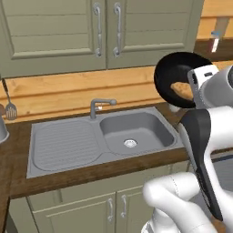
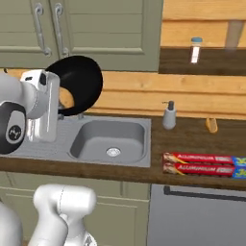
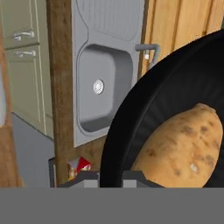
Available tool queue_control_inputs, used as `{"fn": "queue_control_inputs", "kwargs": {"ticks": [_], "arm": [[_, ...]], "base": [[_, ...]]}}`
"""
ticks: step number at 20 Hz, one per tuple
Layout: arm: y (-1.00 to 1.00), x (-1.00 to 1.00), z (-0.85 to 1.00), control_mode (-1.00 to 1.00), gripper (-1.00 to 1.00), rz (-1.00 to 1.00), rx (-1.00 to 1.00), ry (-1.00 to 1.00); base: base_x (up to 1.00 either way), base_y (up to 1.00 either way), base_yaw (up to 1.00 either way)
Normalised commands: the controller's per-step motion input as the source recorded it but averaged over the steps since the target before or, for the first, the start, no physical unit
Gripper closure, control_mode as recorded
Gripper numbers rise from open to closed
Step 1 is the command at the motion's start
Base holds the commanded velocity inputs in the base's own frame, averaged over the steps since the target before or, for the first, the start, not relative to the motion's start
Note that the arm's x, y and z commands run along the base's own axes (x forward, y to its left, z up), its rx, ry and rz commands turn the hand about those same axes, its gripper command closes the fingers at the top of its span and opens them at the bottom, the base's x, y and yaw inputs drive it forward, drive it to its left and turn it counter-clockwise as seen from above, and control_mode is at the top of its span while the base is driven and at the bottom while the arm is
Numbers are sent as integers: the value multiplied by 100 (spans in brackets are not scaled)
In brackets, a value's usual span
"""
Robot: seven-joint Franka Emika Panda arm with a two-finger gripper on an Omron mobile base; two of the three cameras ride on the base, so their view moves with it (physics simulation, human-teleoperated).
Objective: Pick the potato from the sink and place it in the bowl. Then pick the bowl and place it in the microwave. Then close the microwave door and press the start button.
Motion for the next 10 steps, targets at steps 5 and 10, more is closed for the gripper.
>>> {"fn": "queue_control_inputs", "kwargs": {"ticks": [5, 10], "arm": [[0, 0, 0, 100, 100, 0, 0, 0], [0, 0, 0, 100, 100, 0, 0, 0]], "base": [[-23, -29, -80], [0, 0, -100]]}}
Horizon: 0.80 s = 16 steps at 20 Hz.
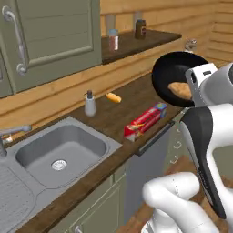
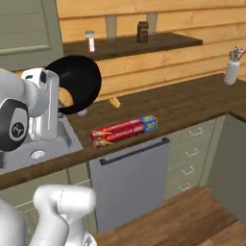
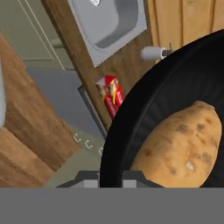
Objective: Pick the potato from the sink and place it in the bowl. Then pick the bowl and place it in the microwave. Then close the microwave door and press the start button.
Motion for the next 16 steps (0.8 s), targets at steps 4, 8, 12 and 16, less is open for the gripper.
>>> {"fn": "queue_control_inputs", "kwargs": {"ticks": [4, 8, 12, 16], "arm": [[0, 0, 0, 100, 100, 0, 0, 0], [0, 0, 0, 100, 100, 0, 0, 0], [0, 0, 0, 100, 100, 0, 0, 0], [0, 0, 0, 100, 100, 0, 0, 0]], "base": [[0, 0, -100], [0, 0, -100], [0, 0, -100], [0, 0, -99]]}}
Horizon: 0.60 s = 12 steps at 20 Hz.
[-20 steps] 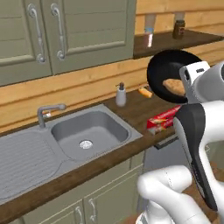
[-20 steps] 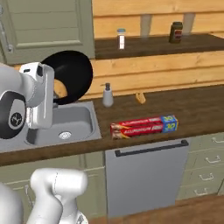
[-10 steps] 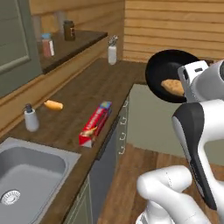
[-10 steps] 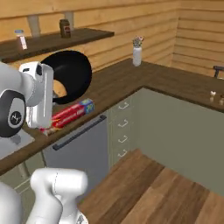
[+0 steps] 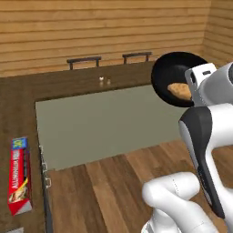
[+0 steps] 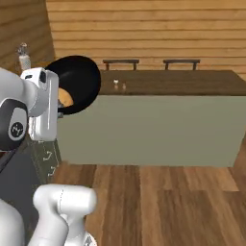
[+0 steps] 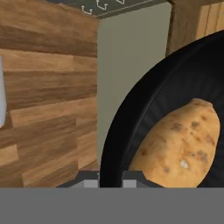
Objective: Pick the potato from the sink and place it in the bowl. Then pick the bowl and place it in the microwave. Then close the microwave door and press the start button.
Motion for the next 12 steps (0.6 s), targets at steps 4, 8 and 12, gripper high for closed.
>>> {"fn": "queue_control_inputs", "kwargs": {"ticks": [4, 8, 12], "arm": [[0, 0, 0, 100, 100, 0, 0, 0], [0, 0, 0, 100, 100, 0, 0, 0], [0, 0, 0, 100, 100, 0, 0, 0]], "base": [[0, 0, -94], [0, 0, -90], [17, 0, -80]]}}
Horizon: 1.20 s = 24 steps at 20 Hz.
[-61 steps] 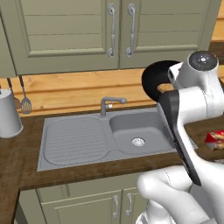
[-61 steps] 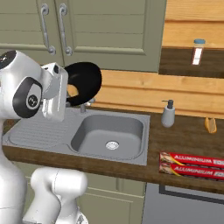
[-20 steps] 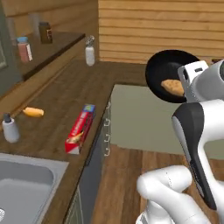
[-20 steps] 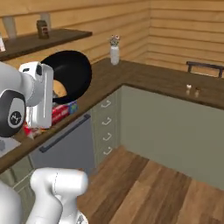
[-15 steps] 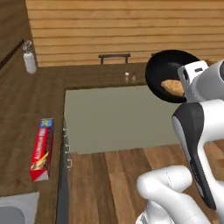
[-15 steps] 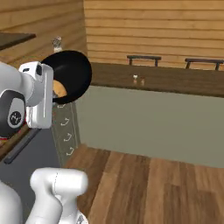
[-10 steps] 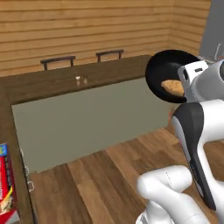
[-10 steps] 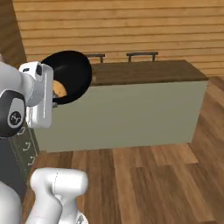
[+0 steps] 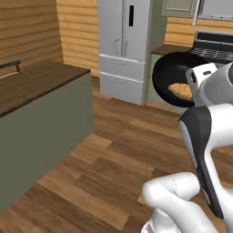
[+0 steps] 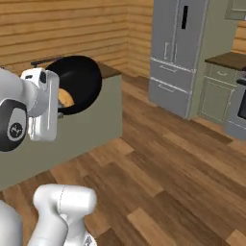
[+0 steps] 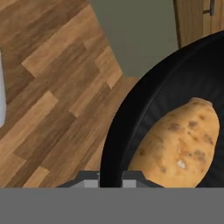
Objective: Pick the potato from the sink and place it in the bowl. Then pick the bowl and place it in the microwave. Then close the microwave door and press the start button.
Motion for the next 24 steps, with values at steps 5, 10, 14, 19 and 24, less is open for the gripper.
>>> {"fn": "queue_control_inputs", "kwargs": {"ticks": [5, 10, 14, 19, 24], "arm": [[0, 0, 0, 100, 100, 0, 0, 0], [0, 0, 0, 100, 100, 0, 0, 0], [0, 0, 0, 100, 100, 0, 0, 0], [0, 0, 0, 100, 100, 0, 0, 0], [0, 0, 0, 100, 100, 0, 0, 0]], "base": [[29, -6, -72], [69, -4, -60], [100, -10, -40], [100, -42, -7], [100, -38, 3]]}}
